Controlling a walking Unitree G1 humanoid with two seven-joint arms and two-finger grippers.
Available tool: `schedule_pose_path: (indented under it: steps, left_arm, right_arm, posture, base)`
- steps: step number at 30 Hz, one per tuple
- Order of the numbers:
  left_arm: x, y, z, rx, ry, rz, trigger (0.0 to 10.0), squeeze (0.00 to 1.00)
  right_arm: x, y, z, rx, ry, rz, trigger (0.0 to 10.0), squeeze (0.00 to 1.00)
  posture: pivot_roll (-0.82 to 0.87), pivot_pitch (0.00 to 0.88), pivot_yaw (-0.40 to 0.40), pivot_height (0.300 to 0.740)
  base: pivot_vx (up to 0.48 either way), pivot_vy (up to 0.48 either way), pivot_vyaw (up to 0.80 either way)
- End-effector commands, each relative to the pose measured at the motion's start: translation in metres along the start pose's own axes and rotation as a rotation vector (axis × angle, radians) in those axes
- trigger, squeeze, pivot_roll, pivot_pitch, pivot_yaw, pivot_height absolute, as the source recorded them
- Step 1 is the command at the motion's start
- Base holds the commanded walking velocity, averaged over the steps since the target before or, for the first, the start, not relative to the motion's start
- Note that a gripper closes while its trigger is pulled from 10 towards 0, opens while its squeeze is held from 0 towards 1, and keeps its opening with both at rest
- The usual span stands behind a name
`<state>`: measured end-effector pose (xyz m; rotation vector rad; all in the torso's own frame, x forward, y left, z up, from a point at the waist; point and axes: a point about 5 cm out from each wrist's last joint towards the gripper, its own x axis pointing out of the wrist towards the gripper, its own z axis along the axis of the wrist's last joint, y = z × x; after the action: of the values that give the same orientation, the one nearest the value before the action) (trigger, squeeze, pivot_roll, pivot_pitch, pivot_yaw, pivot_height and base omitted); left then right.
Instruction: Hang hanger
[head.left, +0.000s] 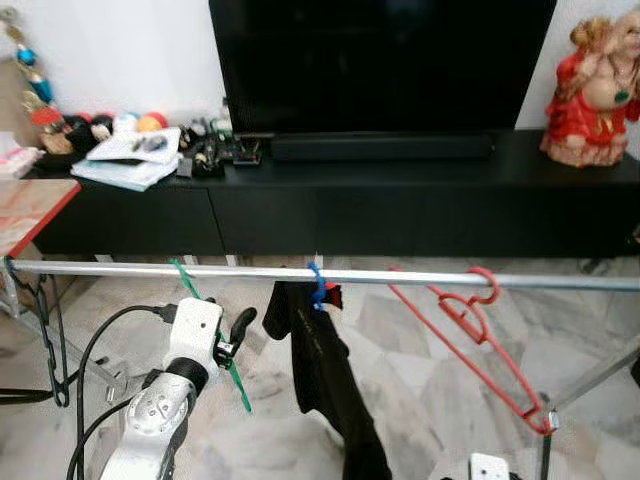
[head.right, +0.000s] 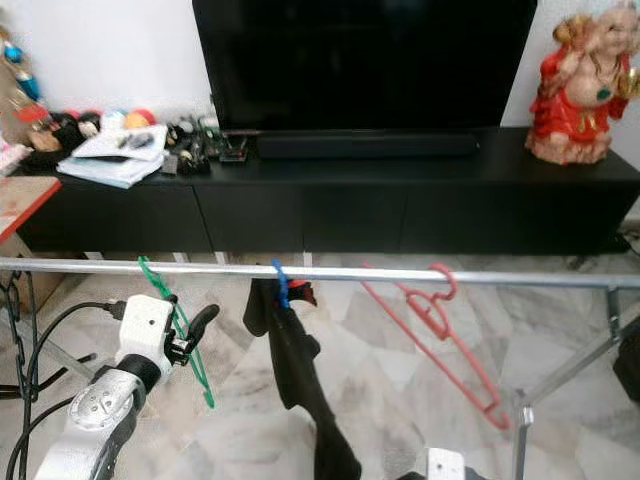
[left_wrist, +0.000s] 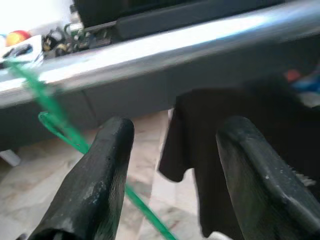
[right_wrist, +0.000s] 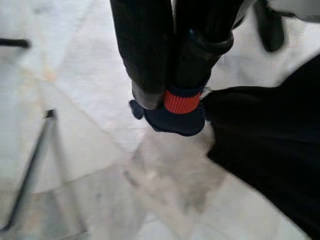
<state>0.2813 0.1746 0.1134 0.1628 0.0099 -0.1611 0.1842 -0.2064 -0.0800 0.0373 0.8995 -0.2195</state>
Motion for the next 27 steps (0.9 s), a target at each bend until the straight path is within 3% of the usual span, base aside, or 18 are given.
schedule_pose_path:
  steps: [1,9,15,17,23,27]
  left_arm:
    - [-0.001,0.009,0.004,0.017,-0.001,0.038,10.0,0.0]
    - [0.004,0.028,0.008,0.119,0.062,0.135,10.0,0.0]
    - [0.011,0.036,0.021,0.134,0.068,0.179,10.0,0.0]
    - [0.014,0.04,0.019,0.141,0.127,0.208,10.0,0.0]
    - [0.016,0.059,0.017,0.109,0.235,0.334,10.0,0.0]
    - [0.018,0.068,0.017,0.072,0.272,0.363,10.0,0.0]
  right_arm:
    - [0.0,0.006,0.002,-0.006,-0.006,0.02,10.0,0.0]
    - [0.0,0.005,0.0,-0.004,0.003,0.023,10.0,0.0]
    - [0.0,0.004,-0.001,-0.005,0.009,0.025,10.0,0.0]
    - [0.0,0.004,-0.001,-0.006,0.01,0.026,10.0,0.0]
    - [0.0,0.004,-0.001,-0.007,0.012,0.031,10.0,0.0]
    - [0.0,0.004,-0.001,-0.009,0.013,0.034,10.0,0.0]
  posture:
    - [0.04,0.029,0.014,0.74]
    - [0.04,0.041,0.008,0.74]
    - [0.04,0.044,0.004,0.74]
    - [0.04,0.047,0.003,0.74]
    - [0.04,0.052,0.001,0.74]
    - [0.04,0.063,-0.005,0.74]
  base:
    - [0.0,0.0,0.0]
    - [0.0,0.0,0.0]
    - [0.0,0.0,0.0]
    - [0.0,0.0,0.0]
    - [0.0,0.0,0.0]
    - [0.0,0.0,0.0]
